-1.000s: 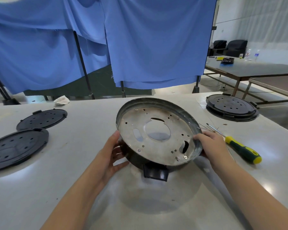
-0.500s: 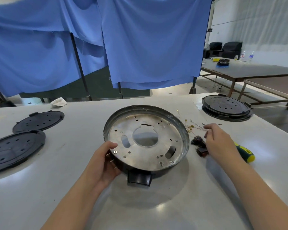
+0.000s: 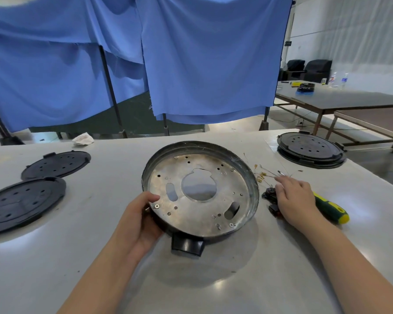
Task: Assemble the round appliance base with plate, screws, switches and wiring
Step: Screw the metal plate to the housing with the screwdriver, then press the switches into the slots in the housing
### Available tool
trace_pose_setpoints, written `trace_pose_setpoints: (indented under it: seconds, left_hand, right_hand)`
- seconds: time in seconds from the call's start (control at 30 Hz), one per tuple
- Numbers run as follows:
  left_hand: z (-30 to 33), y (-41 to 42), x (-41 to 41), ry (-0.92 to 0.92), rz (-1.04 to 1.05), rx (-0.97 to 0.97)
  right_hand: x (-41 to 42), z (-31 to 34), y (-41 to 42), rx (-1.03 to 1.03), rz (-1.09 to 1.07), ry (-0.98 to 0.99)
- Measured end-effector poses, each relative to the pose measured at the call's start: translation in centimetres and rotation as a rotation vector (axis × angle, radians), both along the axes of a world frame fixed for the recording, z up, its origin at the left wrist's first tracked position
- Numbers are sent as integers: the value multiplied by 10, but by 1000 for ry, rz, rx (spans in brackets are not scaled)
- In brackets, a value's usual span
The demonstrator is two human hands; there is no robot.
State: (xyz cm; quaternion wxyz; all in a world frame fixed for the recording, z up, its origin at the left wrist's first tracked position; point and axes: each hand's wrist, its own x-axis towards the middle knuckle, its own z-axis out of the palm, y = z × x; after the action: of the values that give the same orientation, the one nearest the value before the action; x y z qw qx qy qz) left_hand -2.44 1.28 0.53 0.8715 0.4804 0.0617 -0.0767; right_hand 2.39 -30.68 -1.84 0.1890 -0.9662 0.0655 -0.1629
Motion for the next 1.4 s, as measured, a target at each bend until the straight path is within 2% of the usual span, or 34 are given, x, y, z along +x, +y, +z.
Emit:
trace_pose_setpoints:
  seconds: [0.03,0.1,0.2,0.3,0.43,0.57,0.67,0.77,0.83,0.93,1.07,1.17,1.23,1.27,1.33,1.4]
  left_hand:
    - [1,0,-1,-1,2,-1]
    - [5,0,-2,-36,-4,8]
    - [15,-4,-2,-146,51,114]
    - [31,-11,-3,-345,137,309]
    - [54,-30,-12,-628,239,730]
    - [66,-43,-15,-774,287,914]
    - [59,-49,-14,-931,360,1218]
    - [49,-56,-15,-997,421,1535]
    - [44,-60,-18,-1018,458,1653]
    - [41,-64,-19,-1051,502,1730]
    - [40,-62,-23,-1108,343,1731]
    - [49,-51,-24,-1081,232,1499]
    - [55,-37,-19,-1008,329,1340]
    - [58,-29,-14,-921,414,1280]
    - [59,-15,-5,-617,514,1115]
    - [56,-10,0,-243,383,816]
  right_hand:
    - [-1,5,3,48,22,-67]
    - [-6,21,14,303,97,-157]
    - [-17,56,40,704,266,-152]
    - [-24,91,73,994,431,58]
    - [-35,123,104,1346,513,363]
    - [-47,129,108,1700,541,385]
    - [-51,126,116,1843,510,345]
    - [-52,119,126,1942,455,333]
    - [-51,111,126,1967,388,315]
    - [-51,100,122,1965,371,286]
    - [-49,86,112,1958,373,272]
    - [-45,82,96,1935,384,261]
    - [-43,82,81,1959,382,259]
    - [-42,82,74,1976,384,258]
    - [-40,81,62,2006,404,244]
    - [-40,76,57,2022,442,231]
